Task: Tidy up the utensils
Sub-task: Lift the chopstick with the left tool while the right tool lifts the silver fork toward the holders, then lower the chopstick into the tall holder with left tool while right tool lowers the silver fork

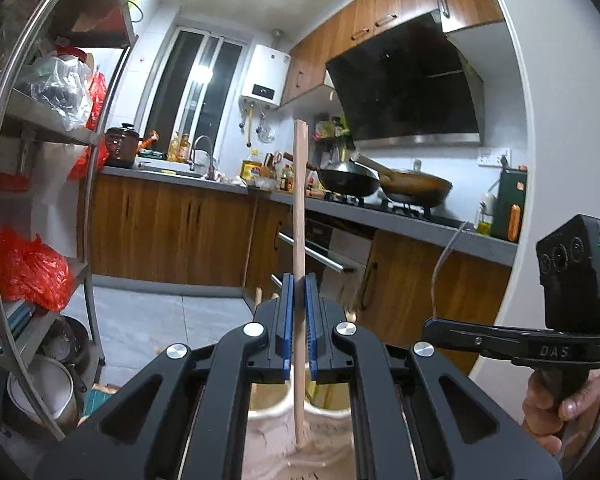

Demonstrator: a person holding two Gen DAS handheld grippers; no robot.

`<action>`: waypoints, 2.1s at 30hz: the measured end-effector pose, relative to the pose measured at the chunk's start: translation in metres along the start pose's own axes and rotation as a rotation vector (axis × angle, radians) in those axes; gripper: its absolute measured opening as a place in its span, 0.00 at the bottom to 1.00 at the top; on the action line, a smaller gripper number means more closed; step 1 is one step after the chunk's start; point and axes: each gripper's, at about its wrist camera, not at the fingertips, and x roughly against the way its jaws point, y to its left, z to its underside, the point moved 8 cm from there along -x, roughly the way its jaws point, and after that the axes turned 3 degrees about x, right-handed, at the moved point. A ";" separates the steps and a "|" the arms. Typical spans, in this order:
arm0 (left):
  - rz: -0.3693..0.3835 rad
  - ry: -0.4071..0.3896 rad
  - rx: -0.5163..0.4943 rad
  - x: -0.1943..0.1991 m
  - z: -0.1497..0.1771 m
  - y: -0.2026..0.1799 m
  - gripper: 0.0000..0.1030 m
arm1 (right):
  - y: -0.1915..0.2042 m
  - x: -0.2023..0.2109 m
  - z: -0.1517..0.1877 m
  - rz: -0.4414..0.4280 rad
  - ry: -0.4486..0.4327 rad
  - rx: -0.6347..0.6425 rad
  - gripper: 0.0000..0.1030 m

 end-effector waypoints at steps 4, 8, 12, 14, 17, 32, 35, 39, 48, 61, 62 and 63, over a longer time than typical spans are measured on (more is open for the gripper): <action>-0.028 -0.037 0.013 -0.006 -0.003 0.007 0.05 | -0.006 -0.008 -0.008 0.009 -0.014 0.010 0.06; -0.053 -0.061 -0.012 -0.013 -0.003 0.004 0.05 | -0.006 -0.017 -0.012 0.030 -0.011 0.038 0.06; -0.082 -0.095 -0.038 -0.017 -0.004 0.000 0.05 | -0.004 -0.021 -0.016 0.042 -0.020 0.055 0.06; -0.092 -0.107 -0.049 -0.019 -0.004 -0.002 0.05 | -0.006 -0.022 -0.019 0.059 -0.029 0.064 0.06; -0.101 -0.109 -0.057 -0.024 0.000 -0.006 0.05 | -0.007 -0.025 -0.021 0.092 -0.033 0.089 0.06; -0.179 -0.066 -0.139 -0.042 0.028 -0.011 0.05 | -0.017 -0.070 0.014 0.194 0.083 0.159 0.06; -0.194 -0.044 -0.143 -0.043 0.035 -0.010 0.05 | -0.016 -0.075 0.020 0.199 0.102 0.172 0.06; -0.209 -0.025 -0.153 -0.044 0.041 -0.010 0.05 | -0.016 -0.080 0.027 0.201 0.123 0.177 0.06; -0.240 0.023 -0.144 -0.051 0.055 -0.002 0.05 | -0.016 -0.089 0.040 0.202 0.166 0.180 0.06; -0.283 0.060 -0.142 -0.054 0.066 0.006 0.05 | -0.025 -0.095 0.052 0.214 0.202 0.163 0.06; -0.284 0.060 -0.144 -0.054 0.066 0.006 0.05 | -0.026 -0.095 0.051 0.215 0.201 0.161 0.06; -0.285 0.060 -0.148 -0.054 0.066 0.006 0.05 | -0.026 -0.095 0.051 0.214 0.200 0.159 0.06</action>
